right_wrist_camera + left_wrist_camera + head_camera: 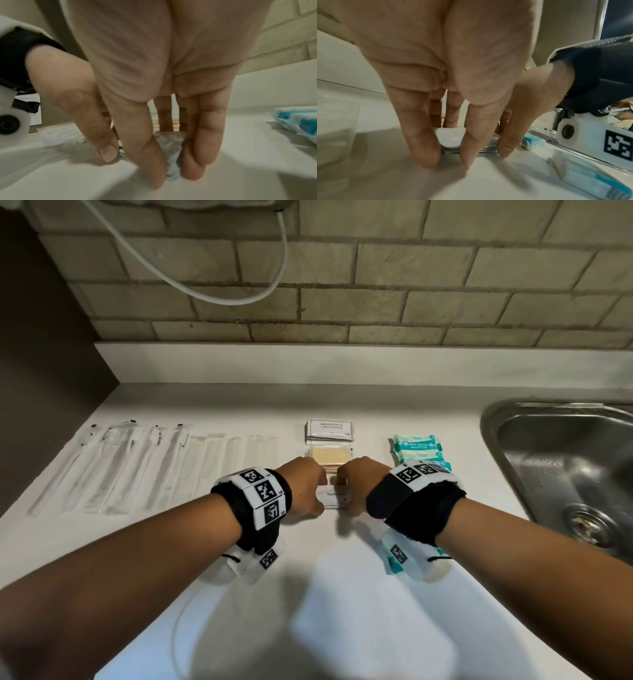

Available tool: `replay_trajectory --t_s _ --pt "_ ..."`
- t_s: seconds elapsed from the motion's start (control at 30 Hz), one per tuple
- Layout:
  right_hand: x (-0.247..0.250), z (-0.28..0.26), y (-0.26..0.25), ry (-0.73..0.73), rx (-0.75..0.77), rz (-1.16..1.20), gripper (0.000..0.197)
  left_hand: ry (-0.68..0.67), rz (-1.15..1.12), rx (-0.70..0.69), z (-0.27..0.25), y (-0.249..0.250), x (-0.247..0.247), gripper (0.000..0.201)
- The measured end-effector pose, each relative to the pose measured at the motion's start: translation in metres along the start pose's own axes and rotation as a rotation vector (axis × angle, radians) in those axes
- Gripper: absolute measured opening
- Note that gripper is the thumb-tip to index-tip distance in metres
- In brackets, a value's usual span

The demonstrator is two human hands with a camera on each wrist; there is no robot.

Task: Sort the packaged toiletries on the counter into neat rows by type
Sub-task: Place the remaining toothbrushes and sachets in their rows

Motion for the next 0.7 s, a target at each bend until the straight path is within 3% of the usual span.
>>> replay_trajectory --t_s 0.3,0.43,0.53,0.7 --pt "-0.001 -0.002 0.000 -0.029 -0.002 0.026 0.034 0.003 -0.003 -0.013 -0.002 0.001 -0.002 0.052" --pt "0.003 -0.006 0.002 -0.049 0.012 0.014 0.046 -0.010 -0.015 -0.024 -0.002 -0.001 0.000 0.059" --pt "0.022 -0.013 0.006 -0.030 0.024 0.050 0.057 -0.011 -0.054 -0.027 -0.004 -0.004 0.012 0.062" --pt "0.072 -0.001 0.013 0.106 0.032 0.128 0.044 0.080 -0.051 -0.022 0.004 -0.013 0.059 0.052"
Point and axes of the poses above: each hand's wrist, its own z-axis towards the middle knuckle, its own x-axis out of the back of the hand, y = z × x, the point moved 9 cm from there along z, towards the middle knuckle, and after that the axes turned 8 degrees about -x, right-handed, at the moved point
